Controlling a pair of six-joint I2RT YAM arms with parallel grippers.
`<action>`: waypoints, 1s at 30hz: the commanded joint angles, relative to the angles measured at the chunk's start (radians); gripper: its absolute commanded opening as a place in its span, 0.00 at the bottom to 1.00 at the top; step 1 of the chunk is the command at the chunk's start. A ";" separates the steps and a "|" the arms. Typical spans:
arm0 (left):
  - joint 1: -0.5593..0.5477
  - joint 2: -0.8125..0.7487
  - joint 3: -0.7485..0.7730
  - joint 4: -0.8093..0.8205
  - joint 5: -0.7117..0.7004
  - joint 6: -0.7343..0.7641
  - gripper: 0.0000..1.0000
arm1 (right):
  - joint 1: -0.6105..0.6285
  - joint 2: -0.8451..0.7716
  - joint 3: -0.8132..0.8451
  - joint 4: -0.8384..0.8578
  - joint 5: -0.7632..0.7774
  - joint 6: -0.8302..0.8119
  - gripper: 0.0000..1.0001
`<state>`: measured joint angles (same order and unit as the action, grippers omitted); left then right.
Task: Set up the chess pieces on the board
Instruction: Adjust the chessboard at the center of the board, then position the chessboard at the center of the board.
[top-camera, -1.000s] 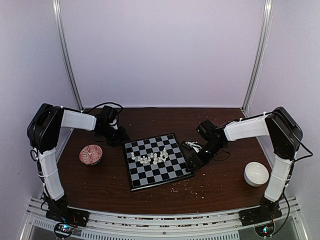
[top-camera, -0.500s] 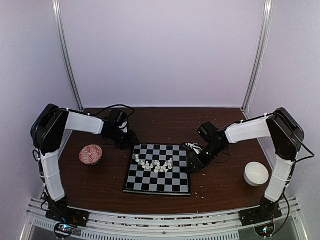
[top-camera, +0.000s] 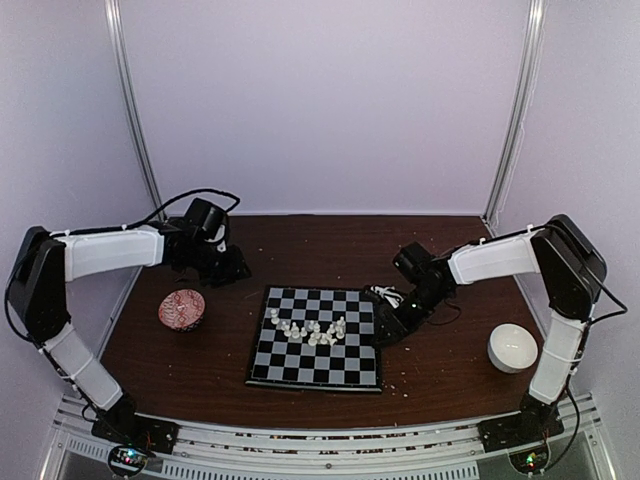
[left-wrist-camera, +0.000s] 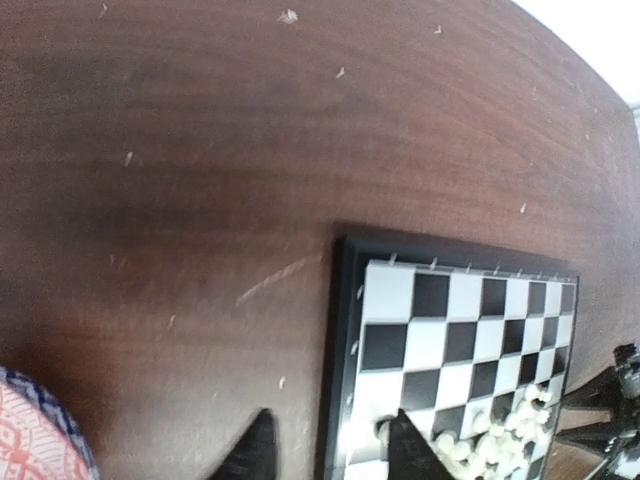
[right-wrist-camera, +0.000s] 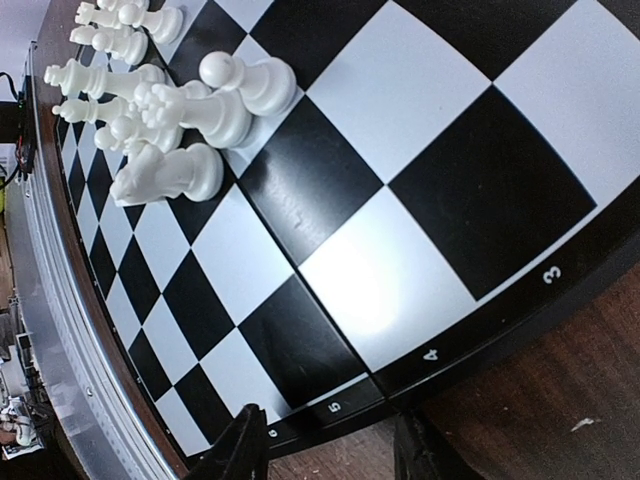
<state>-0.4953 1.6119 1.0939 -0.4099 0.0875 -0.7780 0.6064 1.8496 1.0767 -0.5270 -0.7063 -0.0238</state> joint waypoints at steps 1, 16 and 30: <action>-0.029 -0.038 -0.107 -0.099 0.006 0.040 0.23 | -0.002 0.023 0.026 -0.045 0.048 0.000 0.44; -0.230 0.060 -0.174 -0.042 0.084 0.059 0.00 | -0.009 0.049 0.054 -0.047 0.065 0.010 0.43; -0.310 0.056 -0.145 -0.022 0.110 0.077 0.00 | -0.080 0.025 0.061 -0.050 0.076 0.005 0.43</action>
<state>-0.8085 1.6840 0.9447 -0.4206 0.2047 -0.7151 0.5671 1.8786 1.1267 -0.5686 -0.6823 -0.0196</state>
